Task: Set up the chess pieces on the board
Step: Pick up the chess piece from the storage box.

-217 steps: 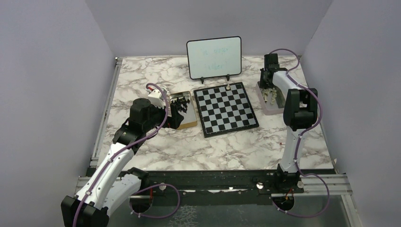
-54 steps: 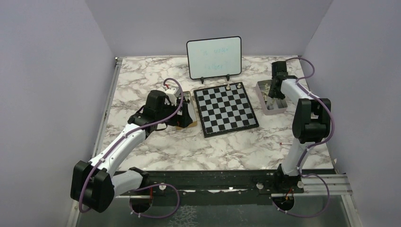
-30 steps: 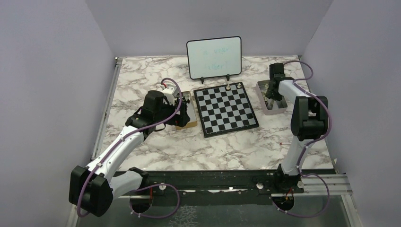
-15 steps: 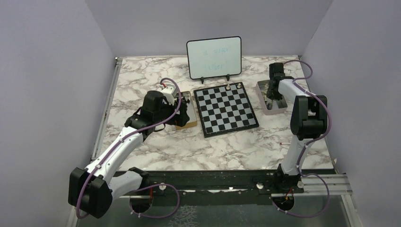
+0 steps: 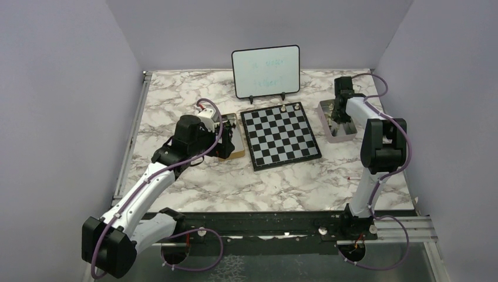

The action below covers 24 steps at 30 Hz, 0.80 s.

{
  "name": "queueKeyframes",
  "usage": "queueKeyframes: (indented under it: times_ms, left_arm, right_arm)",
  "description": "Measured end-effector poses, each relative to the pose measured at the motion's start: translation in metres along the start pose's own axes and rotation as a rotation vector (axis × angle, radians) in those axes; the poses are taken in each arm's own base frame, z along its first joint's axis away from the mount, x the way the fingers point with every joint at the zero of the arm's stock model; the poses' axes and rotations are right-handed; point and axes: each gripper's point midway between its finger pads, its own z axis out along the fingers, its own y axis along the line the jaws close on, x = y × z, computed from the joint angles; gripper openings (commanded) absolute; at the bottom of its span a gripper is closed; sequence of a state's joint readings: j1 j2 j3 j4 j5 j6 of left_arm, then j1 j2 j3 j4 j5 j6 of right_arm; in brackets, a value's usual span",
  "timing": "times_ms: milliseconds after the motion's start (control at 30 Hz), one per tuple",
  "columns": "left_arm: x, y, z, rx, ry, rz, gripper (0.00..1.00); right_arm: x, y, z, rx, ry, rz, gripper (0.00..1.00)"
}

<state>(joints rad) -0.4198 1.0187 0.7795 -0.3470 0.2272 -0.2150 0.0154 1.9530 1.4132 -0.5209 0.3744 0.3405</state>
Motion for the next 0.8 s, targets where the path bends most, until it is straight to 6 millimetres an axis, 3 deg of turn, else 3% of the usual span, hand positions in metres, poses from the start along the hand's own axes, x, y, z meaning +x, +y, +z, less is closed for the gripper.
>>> queueKeyframes:
  times_ms: [367, 800]
  left_arm:
    - [-0.002, -0.001, -0.003, -0.005, -0.015, 0.008, 0.99]
    - [-0.005, -0.004, -0.007, 0.000, -0.033, 0.015, 0.99]
  right_arm:
    - [-0.001, -0.002, -0.011, -0.015, 0.016, -0.024, 0.01]
    - [-0.041, 0.007, -0.074, -0.158, -0.068, -0.018, 0.01]
